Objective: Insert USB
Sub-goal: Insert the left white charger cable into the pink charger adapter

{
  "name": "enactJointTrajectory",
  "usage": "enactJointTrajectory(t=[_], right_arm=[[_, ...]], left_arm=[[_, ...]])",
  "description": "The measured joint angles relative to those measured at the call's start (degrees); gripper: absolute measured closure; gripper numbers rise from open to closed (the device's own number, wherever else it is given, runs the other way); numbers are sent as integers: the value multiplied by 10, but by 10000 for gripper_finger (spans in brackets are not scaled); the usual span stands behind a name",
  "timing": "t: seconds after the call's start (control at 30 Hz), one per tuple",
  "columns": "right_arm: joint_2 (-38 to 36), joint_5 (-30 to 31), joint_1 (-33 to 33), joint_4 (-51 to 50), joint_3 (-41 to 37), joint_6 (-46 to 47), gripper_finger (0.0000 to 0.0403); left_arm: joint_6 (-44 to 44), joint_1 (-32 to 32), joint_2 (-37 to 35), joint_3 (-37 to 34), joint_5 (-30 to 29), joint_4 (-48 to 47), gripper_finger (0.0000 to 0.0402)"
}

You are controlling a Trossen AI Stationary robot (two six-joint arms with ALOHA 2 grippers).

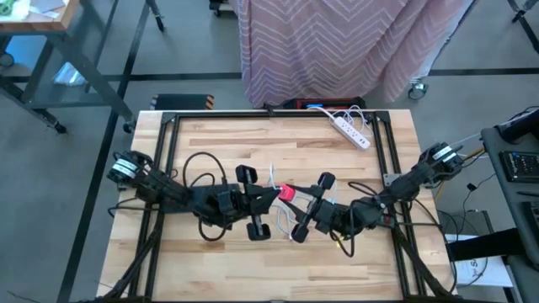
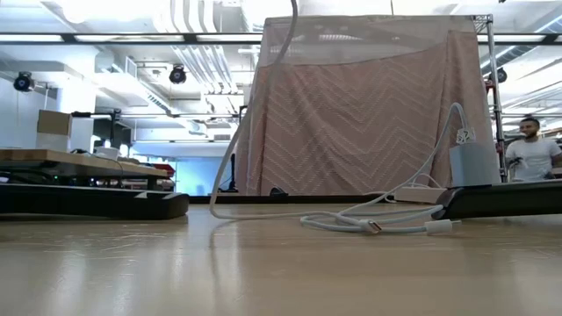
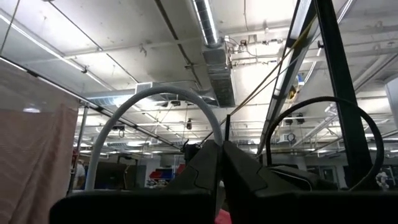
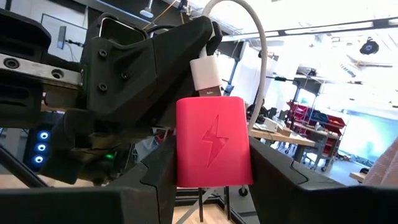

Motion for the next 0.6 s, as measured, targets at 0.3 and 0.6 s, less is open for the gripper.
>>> enactJointTrajectory(t=[0.3,0.6], right_arm=[[-1,7,0,24,0,-43,263],[-1,8,2,25,0,-61,263]], left_arm=[[-1,-2,0,0,-6,0,401],[5,-3,-3,0,-34,1,401]])
